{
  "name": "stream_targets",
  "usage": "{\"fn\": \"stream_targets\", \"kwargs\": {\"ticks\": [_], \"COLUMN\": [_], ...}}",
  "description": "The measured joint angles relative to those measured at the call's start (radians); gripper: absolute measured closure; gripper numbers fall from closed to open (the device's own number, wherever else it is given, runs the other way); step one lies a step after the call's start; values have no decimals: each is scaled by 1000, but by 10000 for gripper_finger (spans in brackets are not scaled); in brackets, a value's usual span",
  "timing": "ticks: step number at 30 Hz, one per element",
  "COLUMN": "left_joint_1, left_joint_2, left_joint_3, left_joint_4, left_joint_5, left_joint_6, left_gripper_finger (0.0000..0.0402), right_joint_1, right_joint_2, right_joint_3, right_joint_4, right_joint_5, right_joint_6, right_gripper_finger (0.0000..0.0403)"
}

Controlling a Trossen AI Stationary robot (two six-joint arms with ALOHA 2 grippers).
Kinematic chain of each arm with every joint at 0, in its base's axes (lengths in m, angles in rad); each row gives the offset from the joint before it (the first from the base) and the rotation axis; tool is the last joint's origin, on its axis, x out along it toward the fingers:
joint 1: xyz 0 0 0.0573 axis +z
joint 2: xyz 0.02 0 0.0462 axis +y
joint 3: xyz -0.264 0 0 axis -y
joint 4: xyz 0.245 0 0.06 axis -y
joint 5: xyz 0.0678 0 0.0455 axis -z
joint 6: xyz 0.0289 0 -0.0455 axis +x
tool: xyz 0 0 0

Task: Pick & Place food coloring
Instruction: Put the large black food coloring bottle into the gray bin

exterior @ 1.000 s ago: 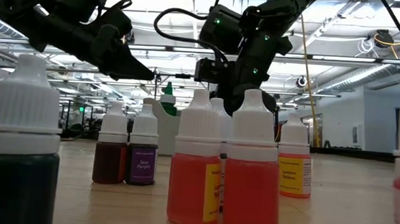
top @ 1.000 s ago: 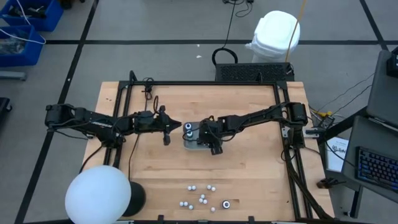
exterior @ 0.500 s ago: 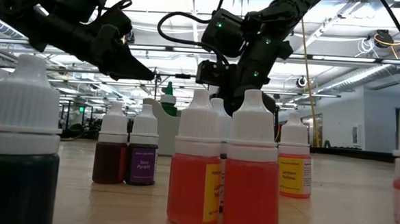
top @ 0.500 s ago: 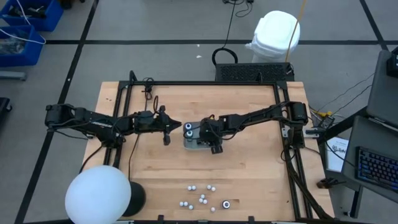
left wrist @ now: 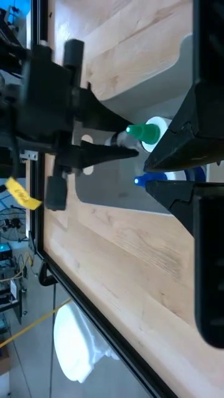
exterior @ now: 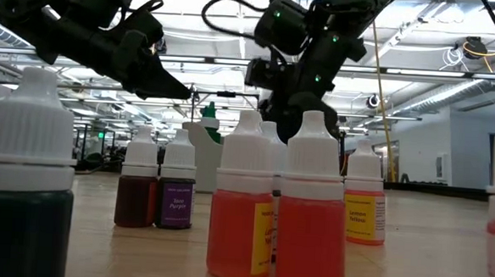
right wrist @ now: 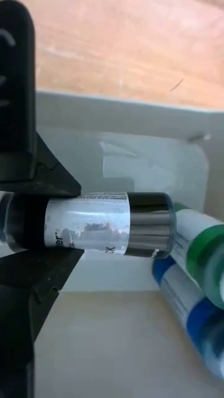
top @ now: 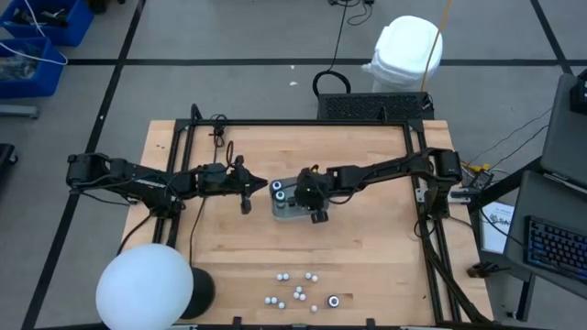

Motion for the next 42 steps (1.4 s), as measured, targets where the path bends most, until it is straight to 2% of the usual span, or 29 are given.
{"fn": "stream_targets", "kwargs": {"ticks": [10,14,18,22,26,30,34,37,42], "left_joint_1": [-4,-35,-86,-159,-242,-330,-398,-416,-415], "left_joint_2": [0,0,0,0,0,3,19,32,75], "left_joint_3": [0,0,0,0,0,0,0,0,20], "left_joint_4": [62,122,202,283,301,296,288,287,283], "left_joint_5": [1,8,70,130,111,-30,-152,-154,-59], "left_joint_6": [-30,-35,-39,-81,-121,-148,-152,-155,-158], "left_gripper_finger": [362,362,362,362,362,358,332,299,227], "right_joint_1": [58,104,166,229,303,399,486,536,568], "right_joint_2": [-107,-132,-133,-132,-124,-93,-63,-38,-18], "right_joint_3": [3,83,177,192,190,178,158,134,79], "right_joint_4": [-13,-144,-268,-268,-264,-261,-162,-40,205], "right_joint_5": [136,245,375,513,660,777,889,1003,1011], "right_joint_6": [-48,-53,-87,-191,-288,-426,-593,-777,-1104], "right_gripper_finger": [299,296,299,299,296,297,301,300,299]}}
